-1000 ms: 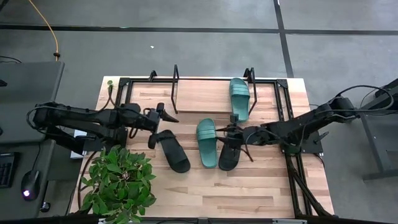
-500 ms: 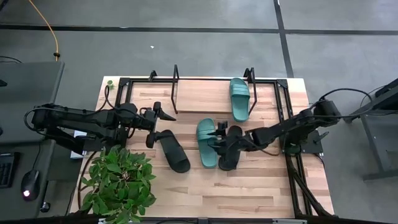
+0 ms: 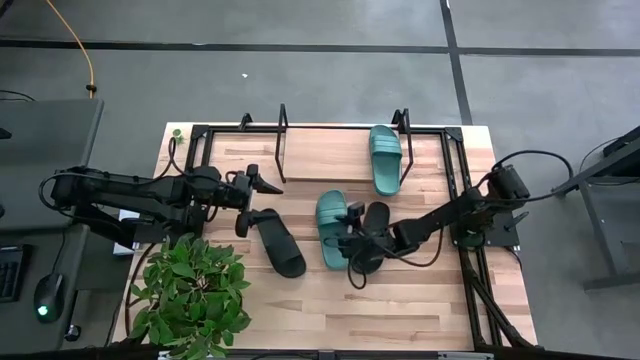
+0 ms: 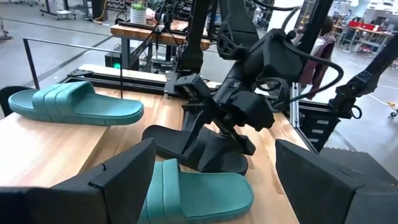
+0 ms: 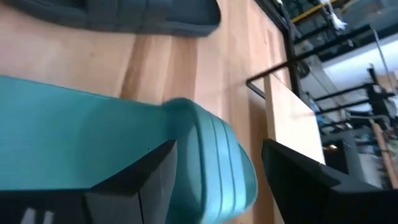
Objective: Pick and place slides into the shelf
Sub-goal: Put the green slides on the shelf
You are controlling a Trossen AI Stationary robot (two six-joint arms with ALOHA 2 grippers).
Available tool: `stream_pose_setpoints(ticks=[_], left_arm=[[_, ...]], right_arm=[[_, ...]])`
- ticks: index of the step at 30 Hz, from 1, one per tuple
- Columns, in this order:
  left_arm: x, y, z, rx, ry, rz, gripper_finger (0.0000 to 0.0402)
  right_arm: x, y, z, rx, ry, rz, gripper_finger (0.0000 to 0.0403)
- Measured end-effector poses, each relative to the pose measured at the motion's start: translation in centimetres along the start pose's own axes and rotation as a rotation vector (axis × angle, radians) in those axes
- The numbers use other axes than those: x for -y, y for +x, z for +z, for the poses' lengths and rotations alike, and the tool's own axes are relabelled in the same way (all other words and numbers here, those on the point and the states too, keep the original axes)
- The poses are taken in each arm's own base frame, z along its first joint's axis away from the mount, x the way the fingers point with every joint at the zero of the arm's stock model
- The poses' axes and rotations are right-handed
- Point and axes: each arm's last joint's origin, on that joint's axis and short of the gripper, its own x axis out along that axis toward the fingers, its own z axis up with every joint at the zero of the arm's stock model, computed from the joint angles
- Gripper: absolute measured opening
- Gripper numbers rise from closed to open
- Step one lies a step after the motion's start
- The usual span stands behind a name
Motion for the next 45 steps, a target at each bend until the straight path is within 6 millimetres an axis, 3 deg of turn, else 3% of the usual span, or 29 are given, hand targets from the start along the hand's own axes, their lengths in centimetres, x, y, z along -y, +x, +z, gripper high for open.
stream_pose_setpoints(ticks=[13,21,32,45], left_arm=[[0.0,0.1,-0.1,-0.005,-0.026,0.004,0.0312],[0.0,0.1,0.0,-0.004,-0.034,0.004,0.0312],[0.0,0.1,0.0,-0.003,-0.034,0.004,0.0312],[0.0,0.1,0.0,-0.001,-0.048,0.003,0.0312]], right_arm=[[-0.2,0.0,-0.5,-0.049,0.047,-0.005,0.0226],[-1.0,1.2,-1.2,-0.088,0.027,-0.01,0.0226],[-0.5,1.9,-1.5,-0.107,0.064,-0.026,0.0226],[0.2,1.8,0.1,-0.058,0.12,-0.002,0.0226]])
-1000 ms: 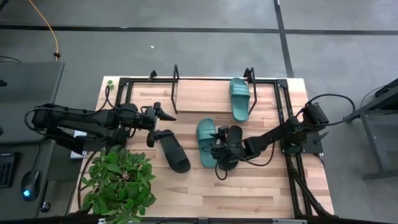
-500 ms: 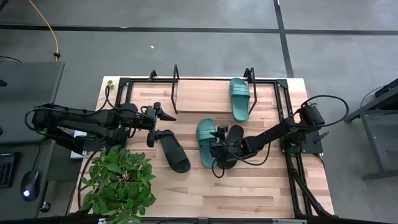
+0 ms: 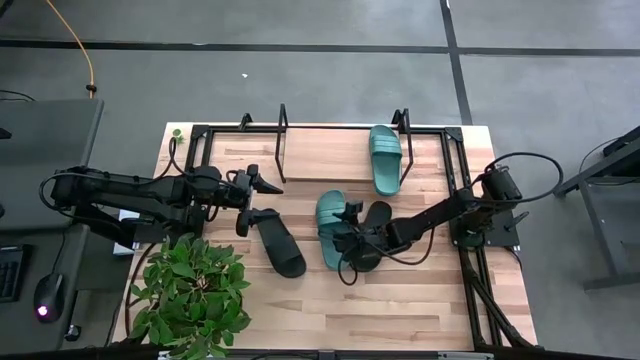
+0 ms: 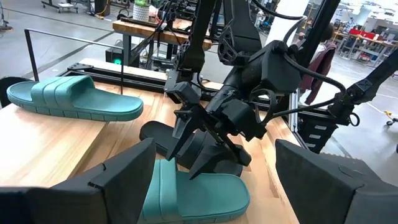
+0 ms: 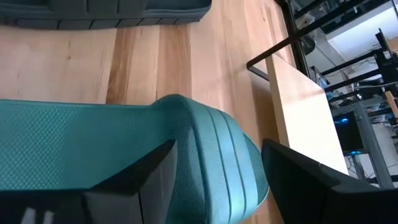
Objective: Pick and place slides into the shelf
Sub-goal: Put the green slides on the shelf
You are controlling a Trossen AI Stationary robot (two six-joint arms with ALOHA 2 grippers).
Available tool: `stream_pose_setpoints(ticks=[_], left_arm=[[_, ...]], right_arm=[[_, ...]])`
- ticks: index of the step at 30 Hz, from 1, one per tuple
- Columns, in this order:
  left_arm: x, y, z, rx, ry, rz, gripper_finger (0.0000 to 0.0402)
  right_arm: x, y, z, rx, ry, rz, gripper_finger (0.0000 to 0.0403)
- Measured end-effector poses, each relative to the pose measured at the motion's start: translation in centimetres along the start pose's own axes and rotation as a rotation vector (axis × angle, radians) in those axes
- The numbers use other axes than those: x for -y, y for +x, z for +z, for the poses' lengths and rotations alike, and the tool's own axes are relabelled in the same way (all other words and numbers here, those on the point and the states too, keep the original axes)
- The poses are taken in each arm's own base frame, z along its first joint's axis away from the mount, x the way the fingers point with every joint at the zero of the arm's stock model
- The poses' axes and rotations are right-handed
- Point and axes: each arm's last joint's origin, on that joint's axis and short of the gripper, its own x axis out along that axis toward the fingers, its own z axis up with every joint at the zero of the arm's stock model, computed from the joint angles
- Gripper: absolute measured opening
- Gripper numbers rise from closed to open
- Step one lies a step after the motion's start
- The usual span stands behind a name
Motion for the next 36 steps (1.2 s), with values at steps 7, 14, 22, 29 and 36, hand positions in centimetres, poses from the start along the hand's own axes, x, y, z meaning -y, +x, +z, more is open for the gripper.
stream_pose_setpoints(ticks=[7,14,22,29,36], left_arm=[[0.0,0.0,0.0,0.001,-0.001,0.0,0.0312],[0.0,0.0,0.0,0.003,-0.001,0.003,0.0312],[0.0,0.0,0.0,0.003,-0.001,0.003,0.0312],[0.0,0.0,0.0,0.003,-0.001,0.003,0.0312],[0.0,0.0,0.0,0.003,-0.001,0.003,0.0312]], right_arm=[[-0.2,0.2,-0.2,-0.012,-0.011,0.002,0.0226],[-0.7,1.6,-0.8,-0.042,-0.015,-0.006,0.0226],[-0.7,2.7,-1.3,-0.066,0.01,-0.055,0.0226],[-0.5,2.8,-1.4,-0.08,0.028,-0.089,0.0221],[-0.6,2.8,-1.5,-0.077,0.034,-0.069,0.0157]])
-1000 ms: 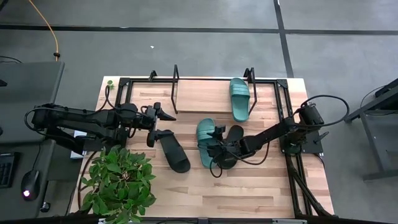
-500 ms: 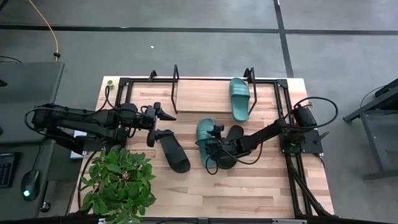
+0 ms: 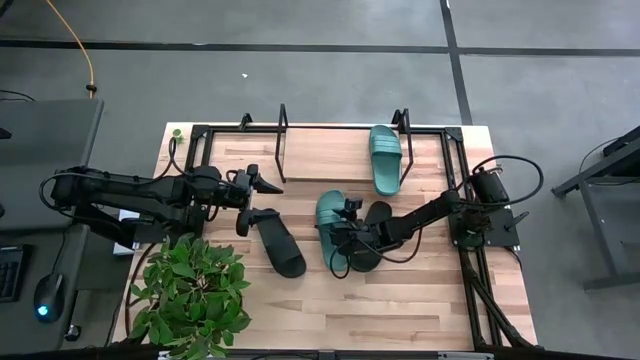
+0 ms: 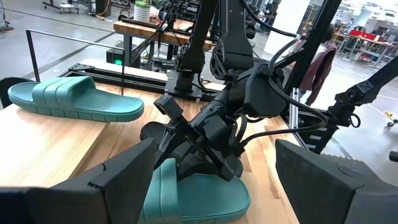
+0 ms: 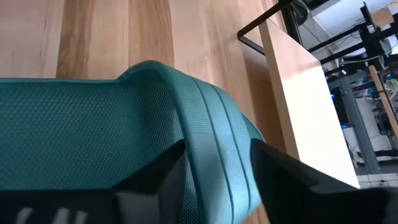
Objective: Pick and place slides into the shelf
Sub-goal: Put the green slides on the shelf
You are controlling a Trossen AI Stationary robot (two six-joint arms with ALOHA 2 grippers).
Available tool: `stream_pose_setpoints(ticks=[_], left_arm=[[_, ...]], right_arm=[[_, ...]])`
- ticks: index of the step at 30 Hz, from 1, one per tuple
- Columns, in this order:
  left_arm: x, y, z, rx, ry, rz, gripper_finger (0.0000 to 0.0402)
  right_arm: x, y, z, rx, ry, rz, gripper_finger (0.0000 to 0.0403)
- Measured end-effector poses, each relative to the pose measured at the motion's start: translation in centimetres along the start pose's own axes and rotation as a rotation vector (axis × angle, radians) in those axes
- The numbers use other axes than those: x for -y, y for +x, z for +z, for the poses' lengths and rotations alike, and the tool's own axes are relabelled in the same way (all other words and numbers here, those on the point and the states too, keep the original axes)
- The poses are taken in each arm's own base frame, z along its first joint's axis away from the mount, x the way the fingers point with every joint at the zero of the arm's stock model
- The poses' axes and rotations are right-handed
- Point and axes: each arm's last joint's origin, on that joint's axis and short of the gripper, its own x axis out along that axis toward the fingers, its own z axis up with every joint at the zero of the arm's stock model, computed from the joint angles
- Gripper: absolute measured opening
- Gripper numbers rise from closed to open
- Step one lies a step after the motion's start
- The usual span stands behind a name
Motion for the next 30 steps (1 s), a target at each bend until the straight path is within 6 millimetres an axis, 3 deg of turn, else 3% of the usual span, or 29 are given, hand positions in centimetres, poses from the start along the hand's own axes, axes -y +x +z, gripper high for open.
stream_pose_setpoints(ticks=[14,23,30], left_arm=[[0.0,0.0,0.0,0.0,0.0,0.0,0.0312],[0.0,0.0,0.0,0.0,0.0,0.0,0.0312],[0.0,0.0,0.0,0.0,0.0,0.0,0.0312]], right_arm=[[-0.1,0.0,0.1,0.011,0.022,0.03,0.0008],[0.0,0.0,0.3,0.004,0.037,0.034,0.0002],[1.0,-0.6,2.9,0.003,0.038,0.049,0.0002]])
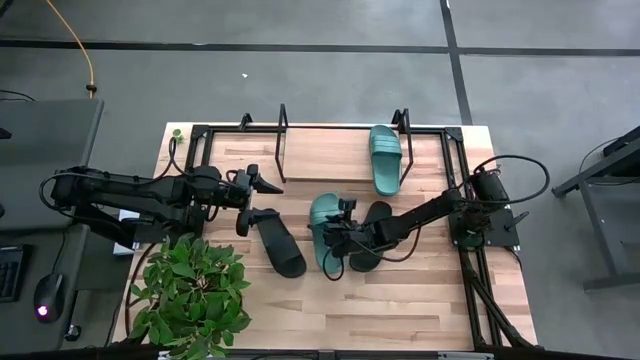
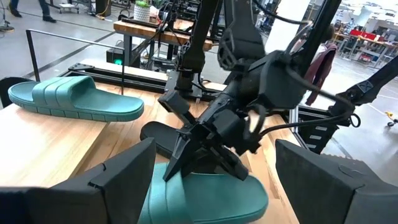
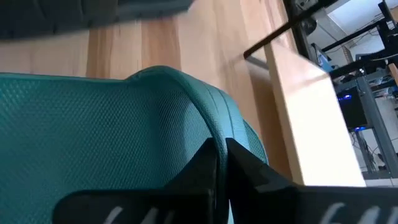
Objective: Pick and place slides into the shelf
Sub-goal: Put the green slides on the shelf
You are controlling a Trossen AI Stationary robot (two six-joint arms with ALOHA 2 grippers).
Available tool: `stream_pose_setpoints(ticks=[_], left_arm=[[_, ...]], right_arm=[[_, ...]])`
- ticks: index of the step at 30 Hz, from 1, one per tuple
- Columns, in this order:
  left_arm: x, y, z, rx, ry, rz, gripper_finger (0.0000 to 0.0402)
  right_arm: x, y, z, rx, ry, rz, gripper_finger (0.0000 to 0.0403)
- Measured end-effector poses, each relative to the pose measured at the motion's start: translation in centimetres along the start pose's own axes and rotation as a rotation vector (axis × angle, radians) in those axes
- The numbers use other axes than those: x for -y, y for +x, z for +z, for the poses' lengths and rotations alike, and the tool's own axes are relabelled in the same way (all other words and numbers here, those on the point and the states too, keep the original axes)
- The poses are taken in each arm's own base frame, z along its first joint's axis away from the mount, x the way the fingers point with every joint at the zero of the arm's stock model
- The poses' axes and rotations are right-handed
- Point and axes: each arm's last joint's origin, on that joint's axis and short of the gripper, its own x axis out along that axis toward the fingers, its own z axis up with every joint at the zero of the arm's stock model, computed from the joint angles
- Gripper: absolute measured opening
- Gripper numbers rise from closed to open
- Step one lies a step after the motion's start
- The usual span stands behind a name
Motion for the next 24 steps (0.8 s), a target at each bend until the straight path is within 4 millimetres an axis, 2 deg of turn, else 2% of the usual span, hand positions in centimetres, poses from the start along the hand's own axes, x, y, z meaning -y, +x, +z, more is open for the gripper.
stream_pose_setpoints(ticks=[6,14,20,24], left_arm=[[0.0,0.0,0.0,-0.002,-0.003,0.0,0.0312],[0.0,0.0,-0.1,-0.009,-0.003,-0.007,0.0312],[0.0,0.0,-0.1,-0.01,0.001,-0.007,0.0312],[0.0,0.0,-0.1,-0.01,0.014,-0.008,0.0312]], right_arm=[[0.5,-0.9,2.1,0.0,0.004,-0.003,0.0002],[1.0,-1.3,2.2,-0.062,-0.01,-0.021,0.0002],[2.9,-1.7,2.6,-0.048,0.044,0.009,0.0002],[4.7,-2.9,3.1,-0.015,0.055,0.0,0.0002]])
